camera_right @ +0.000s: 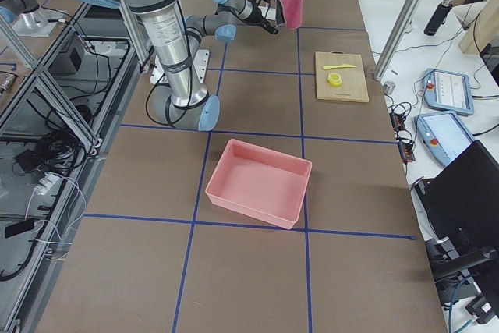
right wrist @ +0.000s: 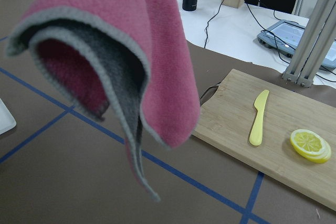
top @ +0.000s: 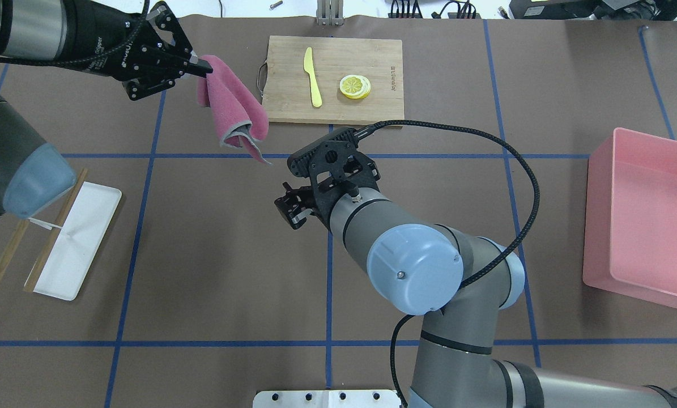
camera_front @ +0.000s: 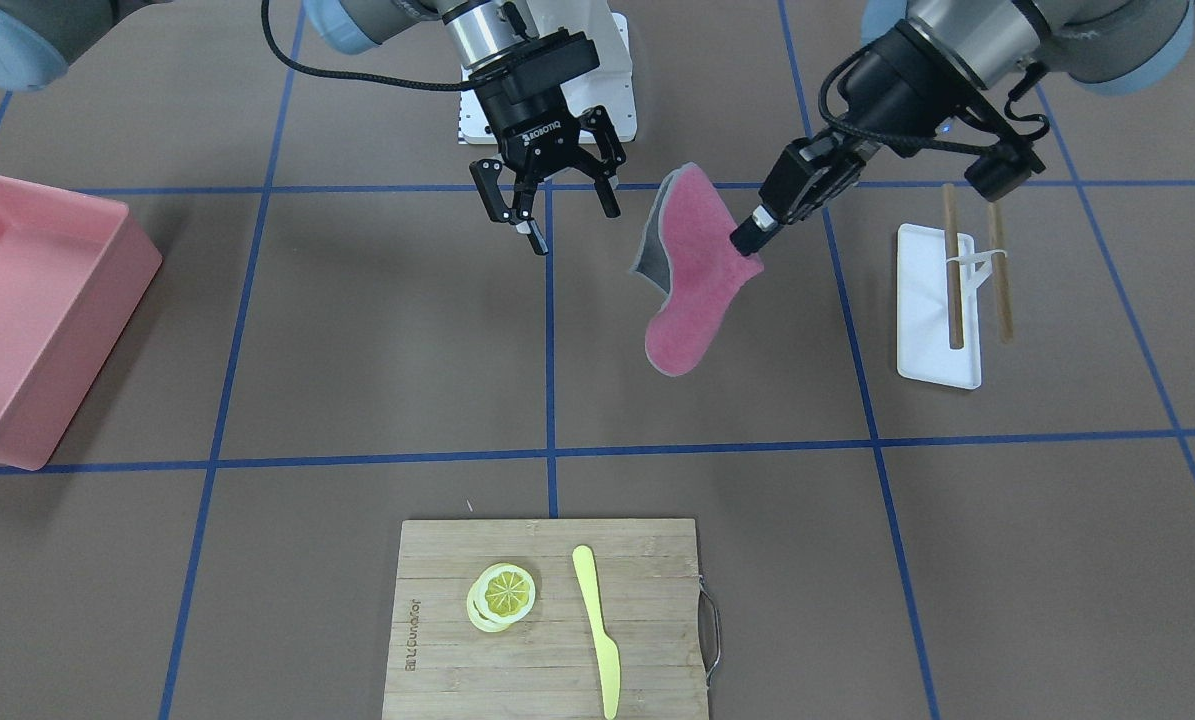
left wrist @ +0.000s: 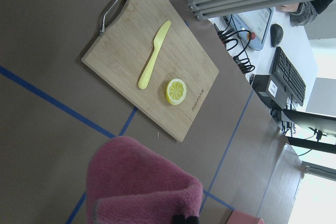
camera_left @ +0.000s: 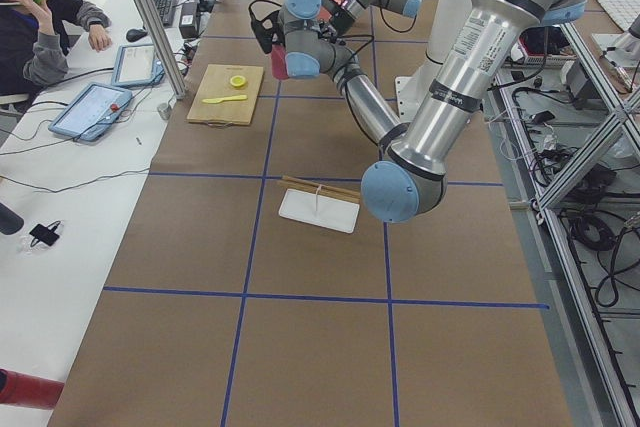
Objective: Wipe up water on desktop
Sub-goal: 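Lift the cloth with the left gripper toward table center while right arm approaches, then grasp the cloth with the right gripper while the left gripper releases and withdraws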
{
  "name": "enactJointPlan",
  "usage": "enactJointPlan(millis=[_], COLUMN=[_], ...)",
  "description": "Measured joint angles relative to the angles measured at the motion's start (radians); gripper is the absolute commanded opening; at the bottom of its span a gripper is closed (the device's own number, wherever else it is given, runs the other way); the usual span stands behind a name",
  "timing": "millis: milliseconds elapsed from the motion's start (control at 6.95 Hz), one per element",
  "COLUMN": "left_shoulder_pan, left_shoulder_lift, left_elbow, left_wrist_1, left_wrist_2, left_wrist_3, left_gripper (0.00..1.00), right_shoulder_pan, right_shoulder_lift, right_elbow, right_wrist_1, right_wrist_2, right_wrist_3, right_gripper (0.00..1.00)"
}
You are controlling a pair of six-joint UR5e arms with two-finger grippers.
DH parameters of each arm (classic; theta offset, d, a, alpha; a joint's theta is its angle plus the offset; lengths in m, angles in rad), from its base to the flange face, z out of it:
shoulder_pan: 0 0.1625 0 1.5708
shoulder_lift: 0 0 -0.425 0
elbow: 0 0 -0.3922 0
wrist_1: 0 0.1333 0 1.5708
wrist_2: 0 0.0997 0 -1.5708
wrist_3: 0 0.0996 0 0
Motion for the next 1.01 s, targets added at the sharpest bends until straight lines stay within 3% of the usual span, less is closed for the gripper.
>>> enactJointPlan(millis=[288, 432, 576, 719, 863, 1007], left_shoulder_pan=[0.027, 0.037, 0.045, 0.050, 0.052, 0.053], left_shoulder_lift=[-0.007, -0.007, -0.007, -0.007, -0.007, -0.007], left_elbow=[-0.028, -0.035, -0.038, -0.040, -0.040, -0.040], left_wrist_1=[0.000, 0.000, 0.000, 0.000, 0.000, 0.000], left_wrist_2=[-0.008, -0.017, -0.026, -0.030, -0.031, -0.031], left_wrist_3=[-0.032, -0.036, -0.040, -0.045, -0.048, -0.049], left_gripper=[0.00, 0.00, 0.00, 0.00, 0.00, 0.00], right_shoulder_pan=[-0.006, -0.007, -0.007, -0.007, -0.007, -0.007], right_shoulder_lift=[0.004, 0.004, 0.005, 0.005, 0.004, 0.003], right_elbow=[-0.009, -0.009, -0.009, -0.008, -0.005, -0.001], right_wrist_1=[0.000, 0.001, 0.001, 0.002, 0.004, 0.006], right_wrist_2=[-0.013, -0.015, -0.016, -0.016, -0.015, -0.015], right_wrist_3=[-0.001, -0.002, -0.001, 0.001, 0.005, 0.008], right_gripper=[0.79, 0.67, 0.37, 0.14, 0.00, 0.00])
